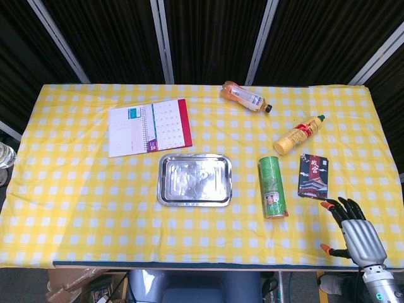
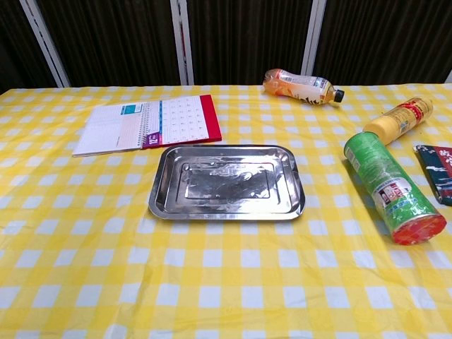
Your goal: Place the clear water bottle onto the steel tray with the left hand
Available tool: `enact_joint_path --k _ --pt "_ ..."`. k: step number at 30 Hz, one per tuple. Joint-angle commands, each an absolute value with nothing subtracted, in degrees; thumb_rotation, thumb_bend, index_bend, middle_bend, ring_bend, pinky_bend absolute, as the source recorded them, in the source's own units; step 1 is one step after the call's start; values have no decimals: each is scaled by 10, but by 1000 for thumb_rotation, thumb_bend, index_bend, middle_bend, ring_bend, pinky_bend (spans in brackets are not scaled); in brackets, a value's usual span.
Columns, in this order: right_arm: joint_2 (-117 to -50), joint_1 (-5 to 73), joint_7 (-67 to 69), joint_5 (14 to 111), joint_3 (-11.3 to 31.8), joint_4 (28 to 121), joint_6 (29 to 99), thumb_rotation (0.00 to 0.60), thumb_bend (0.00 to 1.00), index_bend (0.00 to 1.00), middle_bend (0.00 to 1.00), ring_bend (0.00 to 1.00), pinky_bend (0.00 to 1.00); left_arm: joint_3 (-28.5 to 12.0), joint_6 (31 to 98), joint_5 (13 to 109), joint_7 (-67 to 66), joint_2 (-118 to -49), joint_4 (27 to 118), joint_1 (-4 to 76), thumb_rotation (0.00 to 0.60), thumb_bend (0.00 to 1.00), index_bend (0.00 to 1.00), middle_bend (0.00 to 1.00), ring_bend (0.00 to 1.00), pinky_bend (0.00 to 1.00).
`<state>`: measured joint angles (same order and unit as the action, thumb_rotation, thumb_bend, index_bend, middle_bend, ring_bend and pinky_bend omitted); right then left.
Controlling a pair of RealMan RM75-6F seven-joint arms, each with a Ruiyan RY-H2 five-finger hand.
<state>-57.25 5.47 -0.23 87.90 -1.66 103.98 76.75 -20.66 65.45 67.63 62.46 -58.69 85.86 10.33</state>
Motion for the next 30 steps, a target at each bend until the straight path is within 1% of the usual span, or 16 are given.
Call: enact_joint_path --k 1,4,10,15,20,24,30 --pt "-572 55 0 878 -16 1039 767 600 158 186 149 42 19 -192 652 687 617 -624 844 112 600 650 473 188 0 0" --pt "-570 55 4 876 -16 1037 767 600 159 186 149 42 19 -187 642 698 599 -656 850 134 600 650 476 188 0 0" --pt "-566 52 10 879 -17 1036 773 600 158 186 149 42 19 -189 616 695 519 -714 886 187 600 650 476 188 0 0" --pt "-565 51 9 882 -18 1036 775 600 157 186 149 42 19 -158 616 720 446 -767 915 208 600 649 478 189 0 0" --pt "-564 50 11 884 -19 1036 776 600 158 186 149 42 19 -147 602 711 389 -806 937 230 600 646 478 189 0 0" --pt "-562 49 15 885 -19 1035 779 600 158 186 149 42 19 -152 613 712 383 -809 951 230 600 646 480 192 0 0" --pt "-563 50 16 887 -20 1035 776 600 159 186 149 42 19 -161 642 711 376 -772 968 213 600 646 484 194 0 0"
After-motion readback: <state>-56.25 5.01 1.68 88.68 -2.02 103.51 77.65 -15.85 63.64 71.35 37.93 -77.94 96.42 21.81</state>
